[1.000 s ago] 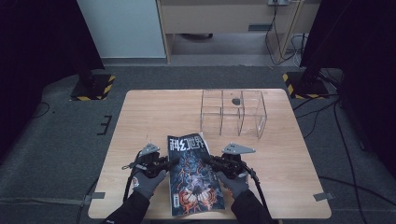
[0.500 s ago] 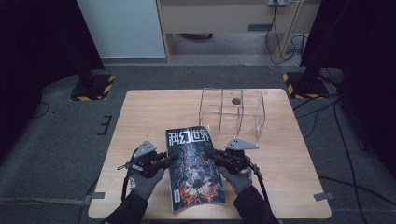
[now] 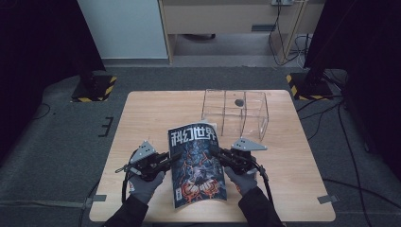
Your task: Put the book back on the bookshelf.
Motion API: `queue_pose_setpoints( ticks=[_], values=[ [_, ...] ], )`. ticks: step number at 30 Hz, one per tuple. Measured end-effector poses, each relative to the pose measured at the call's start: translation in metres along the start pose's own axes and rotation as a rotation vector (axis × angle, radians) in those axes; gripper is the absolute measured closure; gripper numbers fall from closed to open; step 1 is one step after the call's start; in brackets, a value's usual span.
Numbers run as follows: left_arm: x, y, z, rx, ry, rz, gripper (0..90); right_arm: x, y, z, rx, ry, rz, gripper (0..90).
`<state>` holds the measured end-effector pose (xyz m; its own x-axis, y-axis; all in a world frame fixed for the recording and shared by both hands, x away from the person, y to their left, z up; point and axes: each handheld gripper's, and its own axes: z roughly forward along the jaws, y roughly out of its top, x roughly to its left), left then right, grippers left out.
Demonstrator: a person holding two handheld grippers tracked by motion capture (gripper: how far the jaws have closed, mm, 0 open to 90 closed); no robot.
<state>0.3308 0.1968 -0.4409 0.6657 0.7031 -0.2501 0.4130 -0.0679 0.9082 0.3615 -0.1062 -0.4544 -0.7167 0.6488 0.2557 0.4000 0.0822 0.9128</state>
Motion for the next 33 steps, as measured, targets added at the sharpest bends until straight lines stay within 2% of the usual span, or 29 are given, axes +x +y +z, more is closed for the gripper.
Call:
queue_pose_setpoints(
  ticks=[4, 12, 15, 17, 19, 22, 24, 27, 31, 33],
  values=[
    [0.001, -0.002, 0.003, 0.005, -0.015, -0.024, 76.5, -0.001, 0.001, 0.000, 0.025, 0.010, -0.006, 81.9],
    [-0.001, 0.001, 0.012, 0.002, -0.070, -0.053, 68.5, 0.000, 0.000, -0.004, -0.005, 0.044, -0.038, 84.0],
    [-0.003, 0.002, 0.019, 0.019, -0.053, -0.036, 67.3, 0.004, 0.001, -0.003, -0.016, 0.070, -0.055, 84.1],
    [-0.003, 0.003, 0.020, 0.023, -0.040, -0.033, 68.8, 0.008, 0.003, -0.003, -0.008, 0.051, -0.073, 84.0],
    [-0.003, 0.003, 0.018, 0.020, -0.033, -0.027, 74.2, 0.006, 0.003, -0.003, -0.009, 0.055, -0.056, 83.9],
    [-0.005, 0.005, 0.018, 0.023, -0.026, -0.009, 75.6, 0.005, 0.003, -0.003, -0.011, 0.051, -0.039, 82.7],
    [-0.007, 0.006, 0.018, 0.017, -0.032, -0.004, 76.4, 0.003, 0.004, -0.002, -0.014, 0.042, -0.027, 79.7],
    [-0.010, 0.011, 0.018, 0.006, -0.033, 0.017, 77.5, 0.000, 0.006, -0.002, -0.016, 0.039, -0.008, 80.1],
    [-0.014, 0.020, 0.017, -0.041, -0.053, 0.043, 78.9, -0.001, 0.016, -0.006, -0.051, 0.032, -0.019, 82.0],
    [-0.016, 0.022, 0.016, -0.047, -0.064, 0.053, 78.9, -0.002, 0.021, -0.010, -0.069, 0.028, -0.031, 81.9]
  ],
)
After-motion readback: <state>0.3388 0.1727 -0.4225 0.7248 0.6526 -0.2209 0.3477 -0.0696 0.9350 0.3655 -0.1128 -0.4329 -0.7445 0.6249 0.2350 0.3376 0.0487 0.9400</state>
